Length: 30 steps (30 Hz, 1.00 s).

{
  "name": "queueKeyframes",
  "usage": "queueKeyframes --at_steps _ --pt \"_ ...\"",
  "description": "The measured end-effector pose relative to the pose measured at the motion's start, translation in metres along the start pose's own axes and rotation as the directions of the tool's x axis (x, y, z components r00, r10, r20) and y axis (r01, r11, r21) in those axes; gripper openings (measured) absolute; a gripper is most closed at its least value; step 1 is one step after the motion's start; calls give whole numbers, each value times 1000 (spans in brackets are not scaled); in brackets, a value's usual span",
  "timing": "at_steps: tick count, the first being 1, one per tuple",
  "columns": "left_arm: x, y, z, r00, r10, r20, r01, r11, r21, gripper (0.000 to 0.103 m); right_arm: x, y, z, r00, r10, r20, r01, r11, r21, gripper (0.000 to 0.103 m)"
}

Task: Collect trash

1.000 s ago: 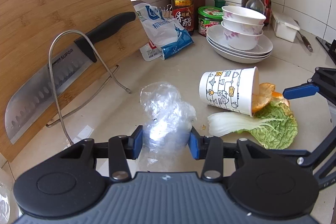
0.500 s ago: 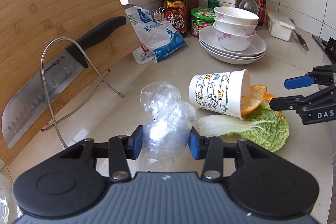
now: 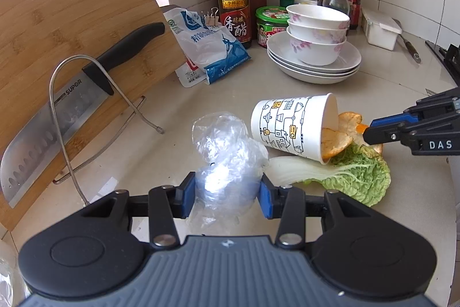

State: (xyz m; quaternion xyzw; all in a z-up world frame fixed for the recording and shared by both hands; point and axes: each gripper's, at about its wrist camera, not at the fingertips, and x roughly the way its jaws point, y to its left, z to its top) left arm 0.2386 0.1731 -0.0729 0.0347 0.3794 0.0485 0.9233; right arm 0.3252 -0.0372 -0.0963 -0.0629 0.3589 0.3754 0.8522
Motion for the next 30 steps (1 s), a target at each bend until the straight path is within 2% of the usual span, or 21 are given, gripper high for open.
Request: queueKeyframes --at_steps 2,5,6,7,8,9,16,18,19,20,23,30 --pt "-1 -1 0 1000 -1 2 1 1000 3 43 -4 -1 0 1000 -10 -2 10 1000 -6 11" --pt "-2 -4 1 1000 -7 6 7 1000 10 43 -6 -4 -1 1000 -13 -12 13 1000 -7 13" --pt "-2 -5 1 1000 -9 8 9 1000 12 43 -6 -6 -2 1000 -17 -10 17 1000 4 17" --pt "-3 -6 1 1000 -12 9 12 1000 14 43 -6 -8 -3 1000 -11 -6 11 1000 23 33" --pt "-3 -6 2 1000 -14 11 14 1000 15 43 -5 -9 -4 1000 6 -3 -6 999 40 42" --pt "-3 -7 2 1000 -16 11 16 1000 16 43 -3 -10 -4 1000 14 -4 -14 999 52 43" --pt "-1 -8 2 1000 -16 3 16 1000 25 43 19 -8 -3 999 35 -26 -33 996 83 42" --pt "0 -7 3 1000 -12 2 12 1000 22 43 21 -9 -2 998 61 -33 -57 994 95 40" --pt "0 -7 3 1000 -11 2 11 1000 21 43 21 -9 -2 998 55 -31 -52 995 90 33" --pt "0 -6 3 1000 -9 2 9 1000 20 43 20 -9 -1 998 47 -33 -44 996 81 28" --pt "-1 -8 3 1000 -6 1 6 1000 23 43 12 -11 -2 998 55 -24 -52 995 79 27" --pt "-7 -13 3 1000 -10 3 10 999 44 43 -15 -13 -7 1000 7 -21 -7 1000 27 27"
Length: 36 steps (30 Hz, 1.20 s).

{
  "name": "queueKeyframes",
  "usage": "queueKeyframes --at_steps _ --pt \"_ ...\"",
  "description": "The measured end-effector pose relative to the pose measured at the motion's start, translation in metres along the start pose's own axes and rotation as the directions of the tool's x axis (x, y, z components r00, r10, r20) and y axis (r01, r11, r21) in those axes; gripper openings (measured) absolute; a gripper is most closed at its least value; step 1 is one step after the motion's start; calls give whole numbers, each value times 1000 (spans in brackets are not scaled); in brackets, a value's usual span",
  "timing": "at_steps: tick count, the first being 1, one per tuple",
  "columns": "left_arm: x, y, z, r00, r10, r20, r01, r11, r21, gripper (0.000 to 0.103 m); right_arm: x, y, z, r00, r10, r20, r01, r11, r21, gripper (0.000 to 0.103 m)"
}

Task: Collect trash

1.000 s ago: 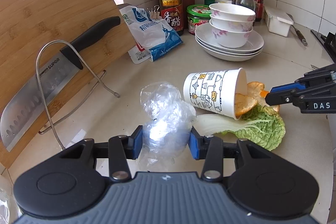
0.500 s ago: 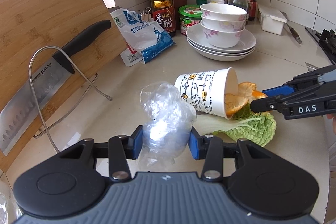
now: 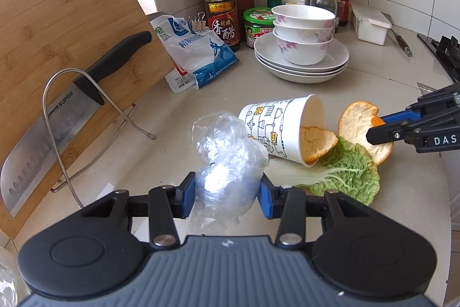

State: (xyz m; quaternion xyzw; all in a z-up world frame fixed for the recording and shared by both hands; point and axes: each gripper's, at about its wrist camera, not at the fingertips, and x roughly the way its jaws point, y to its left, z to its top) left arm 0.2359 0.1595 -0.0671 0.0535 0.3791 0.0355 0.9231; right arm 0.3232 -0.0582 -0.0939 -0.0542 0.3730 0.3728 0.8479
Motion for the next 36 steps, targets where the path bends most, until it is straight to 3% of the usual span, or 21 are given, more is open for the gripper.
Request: queueKeyframes --at_steps 13,14,17,22,26,36 --pt "-22 -23 -2 999 -45 13 45 998 45 43 -26 -7 -34 997 -52 -51 50 998 -47 30" --pt "-23 -25 -2 999 -50 12 49 998 47 43 -25 -6 -37 996 -67 -56 64 997 -51 44" --pt "-24 -29 -4 998 -58 8 58 997 52 43 -25 -4 -46 997 -64 -50 60 996 -61 68" --pt "-23 -31 -4 998 -67 0 67 996 52 43 -29 3 -57 998 -50 -23 47 992 -116 99" --pt "-21 -30 -4 998 -68 -4 68 997 47 43 -18 11 -66 993 -113 -19 107 978 -181 101" --pt "-17 -26 -4 998 -53 -16 53 998 32 43 0 7 -74 996 -88 -36 80 981 -177 103"
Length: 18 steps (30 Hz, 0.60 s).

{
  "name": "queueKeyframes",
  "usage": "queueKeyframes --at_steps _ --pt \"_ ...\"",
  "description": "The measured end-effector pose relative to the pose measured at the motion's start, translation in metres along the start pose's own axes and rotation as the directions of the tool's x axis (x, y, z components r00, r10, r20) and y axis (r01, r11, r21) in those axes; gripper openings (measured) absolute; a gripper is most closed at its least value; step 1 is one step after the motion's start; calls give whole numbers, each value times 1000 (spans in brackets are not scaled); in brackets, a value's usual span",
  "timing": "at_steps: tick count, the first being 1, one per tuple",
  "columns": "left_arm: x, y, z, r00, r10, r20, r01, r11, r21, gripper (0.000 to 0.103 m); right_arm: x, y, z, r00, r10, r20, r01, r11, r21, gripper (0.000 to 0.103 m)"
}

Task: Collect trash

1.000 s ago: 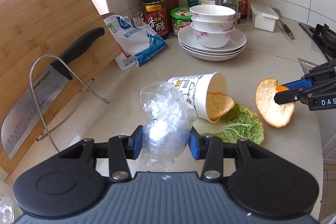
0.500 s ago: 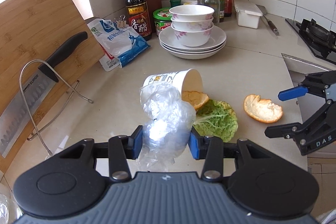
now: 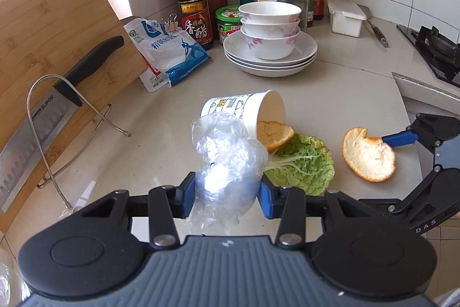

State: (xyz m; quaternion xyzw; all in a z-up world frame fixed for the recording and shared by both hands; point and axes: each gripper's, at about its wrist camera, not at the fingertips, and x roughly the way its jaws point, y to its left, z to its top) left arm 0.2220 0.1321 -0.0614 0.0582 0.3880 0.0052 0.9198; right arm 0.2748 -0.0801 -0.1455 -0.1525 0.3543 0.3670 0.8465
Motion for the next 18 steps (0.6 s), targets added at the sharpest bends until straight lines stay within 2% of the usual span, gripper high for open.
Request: queueKeyframes --at_steps 12,15,17,18 --pt "2 0 2 1000 4 -6 -4 1000 -1 43 6 1 6 999 34 20 -33 999 -17 103" --pt "2 -1 4 1000 4 -1 -4 1000 5 43 1 1 7 999 24 25 -23 1000 -9 89" --pt "1 -1 5 1000 3 -1 -3 1000 8 43 -1 -2 10 1000 21 19 -22 1000 13 75" --pt "1 -1 5 1000 2 -2 -2 1000 10 43 -2 -4 10 1000 21 16 -22 1000 21 73"
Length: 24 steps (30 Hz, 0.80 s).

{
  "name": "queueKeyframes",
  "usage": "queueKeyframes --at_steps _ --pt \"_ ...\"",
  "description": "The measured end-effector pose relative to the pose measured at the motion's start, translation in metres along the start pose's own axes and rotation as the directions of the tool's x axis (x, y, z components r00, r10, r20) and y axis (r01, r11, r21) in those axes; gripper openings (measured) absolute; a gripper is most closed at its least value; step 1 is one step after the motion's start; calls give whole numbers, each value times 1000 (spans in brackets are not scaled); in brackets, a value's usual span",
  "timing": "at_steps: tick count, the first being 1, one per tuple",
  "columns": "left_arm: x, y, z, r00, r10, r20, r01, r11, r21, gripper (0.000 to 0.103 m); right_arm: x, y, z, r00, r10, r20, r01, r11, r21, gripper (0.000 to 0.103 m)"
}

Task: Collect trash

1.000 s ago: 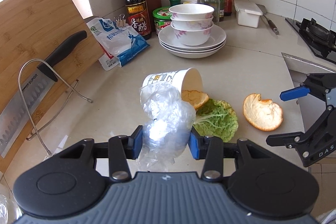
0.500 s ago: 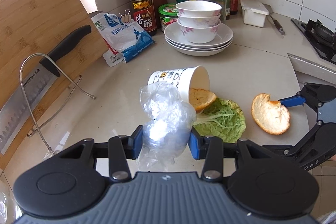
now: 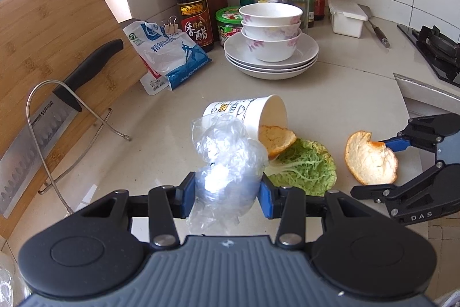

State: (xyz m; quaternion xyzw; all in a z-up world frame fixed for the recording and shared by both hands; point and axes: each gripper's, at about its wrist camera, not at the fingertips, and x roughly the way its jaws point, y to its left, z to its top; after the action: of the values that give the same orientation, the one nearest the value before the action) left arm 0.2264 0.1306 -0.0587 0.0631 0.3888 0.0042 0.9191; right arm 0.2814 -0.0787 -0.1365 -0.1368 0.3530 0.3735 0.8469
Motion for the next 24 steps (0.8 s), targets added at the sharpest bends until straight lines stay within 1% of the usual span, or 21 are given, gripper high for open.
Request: queueKeyframes --at_steps 1,5,8,14,24 --pt "0 0 0 1000 -1 -1 1 1000 2 43 -1 -1 1 1000 -7 -2 7 1000 3 67" --pt "-3 -2 0 1000 -13 -8 13 1000 13 43 -7 -3 2 1000 6 -8 -6 1000 15 59" --pt "-7 -5 0 1000 -21 -10 22 999 24 43 -16 -2 3 1000 26 3 -26 999 19 58" --pt "-18 -17 1 999 -44 -7 44 998 52 43 -34 2 1 999 30 15 -31 999 9 56" --pt "-27 -53 4 991 -131 -4 130 984 119 43 -62 -3 -10 999 -16 30 16 1000 18 55"
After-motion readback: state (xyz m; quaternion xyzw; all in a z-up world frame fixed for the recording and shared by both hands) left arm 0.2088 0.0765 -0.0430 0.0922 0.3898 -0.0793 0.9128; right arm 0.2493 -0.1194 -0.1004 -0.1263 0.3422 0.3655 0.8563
